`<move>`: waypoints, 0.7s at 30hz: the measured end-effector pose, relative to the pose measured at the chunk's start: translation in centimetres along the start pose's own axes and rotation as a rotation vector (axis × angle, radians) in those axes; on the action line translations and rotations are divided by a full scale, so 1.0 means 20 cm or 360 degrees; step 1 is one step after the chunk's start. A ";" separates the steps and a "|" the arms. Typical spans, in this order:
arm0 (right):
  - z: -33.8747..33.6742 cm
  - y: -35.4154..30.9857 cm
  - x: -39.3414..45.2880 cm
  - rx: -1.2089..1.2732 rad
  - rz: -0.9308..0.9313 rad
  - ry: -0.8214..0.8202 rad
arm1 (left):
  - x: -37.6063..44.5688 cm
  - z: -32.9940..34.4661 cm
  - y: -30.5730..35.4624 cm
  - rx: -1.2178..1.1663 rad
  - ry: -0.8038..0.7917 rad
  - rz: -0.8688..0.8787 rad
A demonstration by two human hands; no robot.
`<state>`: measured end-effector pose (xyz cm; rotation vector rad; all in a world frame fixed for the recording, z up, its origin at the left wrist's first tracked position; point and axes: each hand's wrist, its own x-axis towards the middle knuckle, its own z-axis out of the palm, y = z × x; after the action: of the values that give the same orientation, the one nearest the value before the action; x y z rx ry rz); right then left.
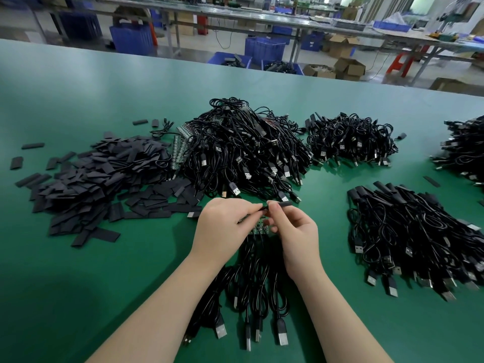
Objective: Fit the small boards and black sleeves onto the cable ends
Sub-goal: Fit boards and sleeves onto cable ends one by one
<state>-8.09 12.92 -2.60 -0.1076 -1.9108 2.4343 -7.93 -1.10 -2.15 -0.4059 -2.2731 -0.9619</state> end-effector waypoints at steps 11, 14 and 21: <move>0.01 0.00 -0.01 -0.0039 -0.0066 -0.0028 | 0.01 0.01 0.00 -0.0094 -0.0040 0.0009; 0.02 0.01 -0.01 -0.0033 -0.0090 -0.0002 | 0.00 0.01 -0.01 -0.0129 -0.0024 -0.0121; 0.01 -0.02 -0.02 -0.0057 -0.0344 0.0210 | -0.01 0.01 -0.02 -0.0153 -0.0011 -0.0212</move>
<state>-7.69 12.75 -2.20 -0.0577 -1.8075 2.1983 -8.17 -1.28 -2.62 -0.3016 -2.2898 -1.1415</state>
